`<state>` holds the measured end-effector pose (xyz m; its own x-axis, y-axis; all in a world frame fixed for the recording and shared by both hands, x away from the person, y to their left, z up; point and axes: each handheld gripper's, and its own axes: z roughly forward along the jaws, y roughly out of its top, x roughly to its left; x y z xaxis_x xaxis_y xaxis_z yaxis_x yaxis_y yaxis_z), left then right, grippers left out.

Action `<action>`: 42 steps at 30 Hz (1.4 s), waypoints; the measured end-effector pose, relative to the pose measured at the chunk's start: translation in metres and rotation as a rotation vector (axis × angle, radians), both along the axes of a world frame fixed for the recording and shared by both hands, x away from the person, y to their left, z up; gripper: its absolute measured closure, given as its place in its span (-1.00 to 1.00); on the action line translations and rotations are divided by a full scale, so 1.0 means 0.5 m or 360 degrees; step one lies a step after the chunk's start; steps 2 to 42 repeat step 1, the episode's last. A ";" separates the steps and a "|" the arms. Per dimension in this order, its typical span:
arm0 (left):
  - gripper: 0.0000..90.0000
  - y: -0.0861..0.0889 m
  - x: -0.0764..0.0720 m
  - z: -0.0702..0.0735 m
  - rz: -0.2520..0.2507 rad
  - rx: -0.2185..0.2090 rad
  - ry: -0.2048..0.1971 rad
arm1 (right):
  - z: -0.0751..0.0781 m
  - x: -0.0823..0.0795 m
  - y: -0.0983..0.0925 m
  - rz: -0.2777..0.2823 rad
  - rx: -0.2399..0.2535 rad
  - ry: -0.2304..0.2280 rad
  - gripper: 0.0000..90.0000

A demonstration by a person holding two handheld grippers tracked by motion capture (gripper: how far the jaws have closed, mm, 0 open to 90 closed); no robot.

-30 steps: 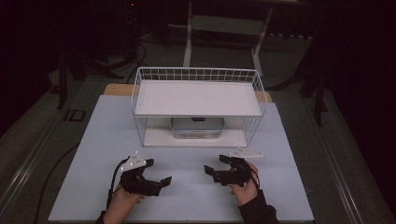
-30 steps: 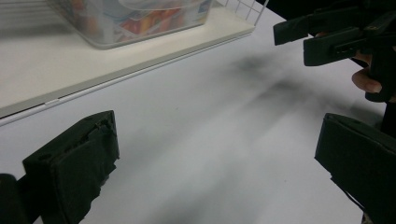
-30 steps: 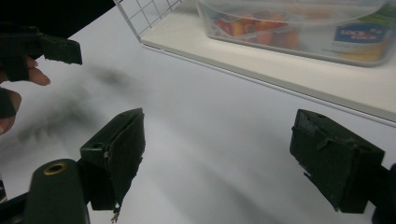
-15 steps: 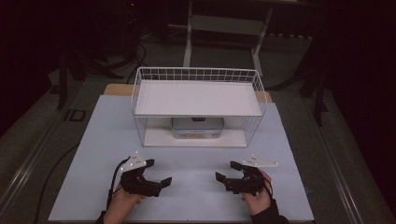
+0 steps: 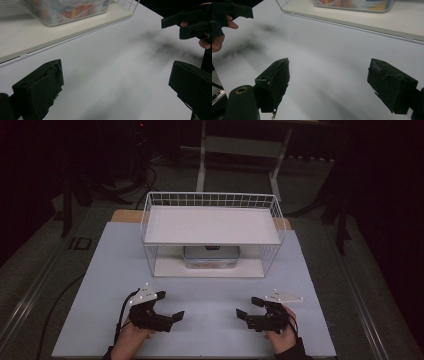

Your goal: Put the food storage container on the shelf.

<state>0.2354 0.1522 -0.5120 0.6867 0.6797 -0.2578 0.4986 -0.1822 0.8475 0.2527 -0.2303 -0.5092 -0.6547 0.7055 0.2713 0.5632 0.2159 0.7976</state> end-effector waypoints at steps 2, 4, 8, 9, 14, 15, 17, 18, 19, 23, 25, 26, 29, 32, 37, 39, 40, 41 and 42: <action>-1.00 0.000 0.000 0.000 0.0000 0.0000 0.0000 | 0.000 0.000 0.000 0.0001 0.0000 -0.0001 -0.61; -1.00 0.000 0.000 0.000 0.0000 0.0000 0.0000 | 0.000 0.000 0.000 0.0001 0.0000 -0.0001 -0.61; -1.00 0.000 0.000 0.000 0.0000 0.0000 0.0000 | 0.000 0.000 0.000 0.0001 0.0000 -0.0001 -0.61; -1.00 0.000 0.000 0.000 0.0000 0.0000 0.0000 | 0.000 0.000 0.000 0.0001 0.0000 -0.0001 -0.61; -1.00 0.000 0.000 0.000 0.0000 0.0000 0.0000 | 0.000 0.000 0.000 0.0001 0.0000 -0.0001 -0.61; -1.00 0.000 0.000 0.000 0.0000 0.0000 0.0000 | 0.000 0.000 0.000 0.0001 0.0000 -0.0001 -0.61; -1.00 0.000 0.000 0.000 0.0000 0.0000 0.0000 | 0.000 0.000 0.000 0.0001 0.0000 -0.0001 -0.61; -1.00 0.000 0.000 0.000 0.0000 0.0000 0.0000 | 0.000 0.000 0.000 0.0001 0.0000 -0.0001 -0.61; -1.00 0.000 0.000 0.000 0.0000 0.0000 0.0000 | 0.000 0.000 0.000 0.0001 0.0000 -0.0001 -0.61; -1.00 0.000 0.000 0.000 0.0000 0.0000 0.0000 | 0.000 0.000 0.000 0.0001 0.0000 -0.0001 -0.61; -1.00 0.000 0.000 0.000 0.0000 0.0000 0.0000 | 0.000 0.000 0.000 0.0001 0.0000 -0.0001 -0.61; -1.00 0.000 0.000 0.000 0.0000 0.0000 0.0000 | 0.000 0.000 0.000 0.0001 0.0000 -0.0001 -0.61; -1.00 0.000 0.000 0.000 0.0000 0.0000 0.0000 | 0.000 0.000 0.000 0.0001 0.0000 -0.0001 -0.61; -1.00 0.000 0.000 0.000 0.0000 0.0000 0.0000 | 0.000 0.000 0.000 0.0001 0.0000 -0.0001 -0.61; -1.00 0.000 0.000 0.000 0.0000 0.0000 0.0000 | 0.000 0.000 0.000 0.0001 0.0000 -0.0001 -0.61; -1.00 0.000 0.000 0.000 0.0000 0.0000 0.0000 | 0.000 0.000 0.000 0.0001 0.0000 -0.0001 -0.61; -1.00 0.000 0.000 0.000 0.0000 0.0000 0.0000 | 0.000 0.000 0.000 0.0001 0.0000 -0.0001 -0.61; -1.00 0.000 0.000 0.000 0.0000 0.0000 0.0000 | 0.000 0.000 0.000 0.0001 0.0000 -0.0001 -0.61; -1.00 0.000 0.000 0.000 0.0000 0.0000 0.0000 | 0.000 0.000 0.000 0.0001 0.0000 -0.0001 -0.61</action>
